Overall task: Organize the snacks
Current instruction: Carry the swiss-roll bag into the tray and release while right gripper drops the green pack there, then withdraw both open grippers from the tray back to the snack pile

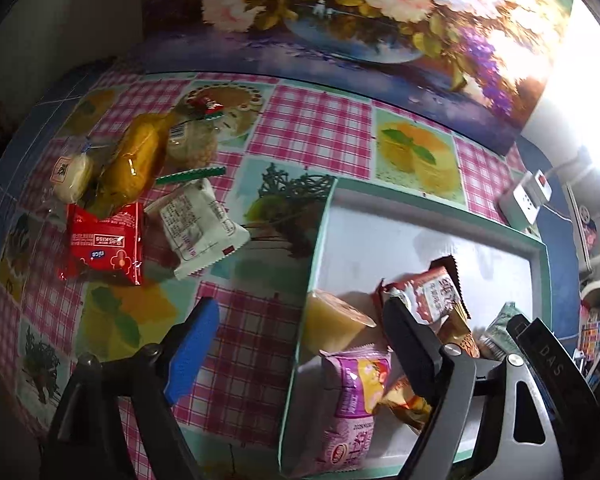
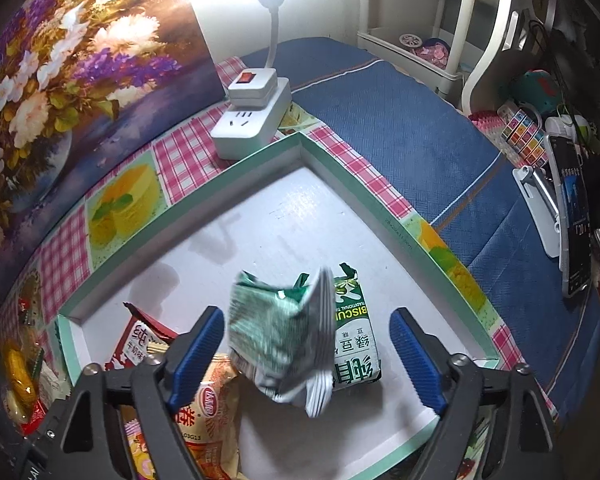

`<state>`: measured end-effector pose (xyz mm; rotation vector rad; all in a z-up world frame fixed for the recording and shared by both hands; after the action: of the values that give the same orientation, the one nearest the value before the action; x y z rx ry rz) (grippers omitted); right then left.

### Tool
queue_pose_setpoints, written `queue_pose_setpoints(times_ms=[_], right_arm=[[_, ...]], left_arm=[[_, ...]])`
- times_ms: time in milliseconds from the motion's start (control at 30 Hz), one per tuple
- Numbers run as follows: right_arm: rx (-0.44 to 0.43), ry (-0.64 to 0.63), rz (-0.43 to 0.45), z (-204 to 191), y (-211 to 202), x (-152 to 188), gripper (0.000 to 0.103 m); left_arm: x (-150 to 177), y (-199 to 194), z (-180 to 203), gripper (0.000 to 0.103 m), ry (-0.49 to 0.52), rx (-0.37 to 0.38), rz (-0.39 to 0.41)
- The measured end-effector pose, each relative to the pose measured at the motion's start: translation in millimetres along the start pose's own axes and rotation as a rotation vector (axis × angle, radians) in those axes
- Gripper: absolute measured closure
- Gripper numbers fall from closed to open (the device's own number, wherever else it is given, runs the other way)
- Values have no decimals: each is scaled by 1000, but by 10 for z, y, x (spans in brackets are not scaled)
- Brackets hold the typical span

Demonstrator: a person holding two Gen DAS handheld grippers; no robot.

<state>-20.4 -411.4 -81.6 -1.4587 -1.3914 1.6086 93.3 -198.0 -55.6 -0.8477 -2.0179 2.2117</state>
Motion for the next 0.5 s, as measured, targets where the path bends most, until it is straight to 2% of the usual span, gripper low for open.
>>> queue_pose_setpoints(times_ms=[67, 133, 500], right_arm=[[2, -7, 4, -6, 4, 8, 4], [1, -17, 9, -22, 5, 16, 0], [7, -63, 25, -73, 37, 52, 0]], left_arm=[[1, 25, -26, 11, -7, -12, -3], [5, 55, -56, 9, -16, -21, -9], [23, 187, -241, 6, -74, -46, -24]])
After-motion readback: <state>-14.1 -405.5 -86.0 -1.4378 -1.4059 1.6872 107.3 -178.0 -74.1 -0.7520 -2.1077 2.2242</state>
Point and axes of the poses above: each gripper's, at about its wrist camera, not at the fingertips, and y roughly the way its jaws point, z to its right, x to its underside, the point moved 4 cm from there along y, roughly the way its jaws point, and after that the axes turned 13 degrees about y, right-handed, at the moved point
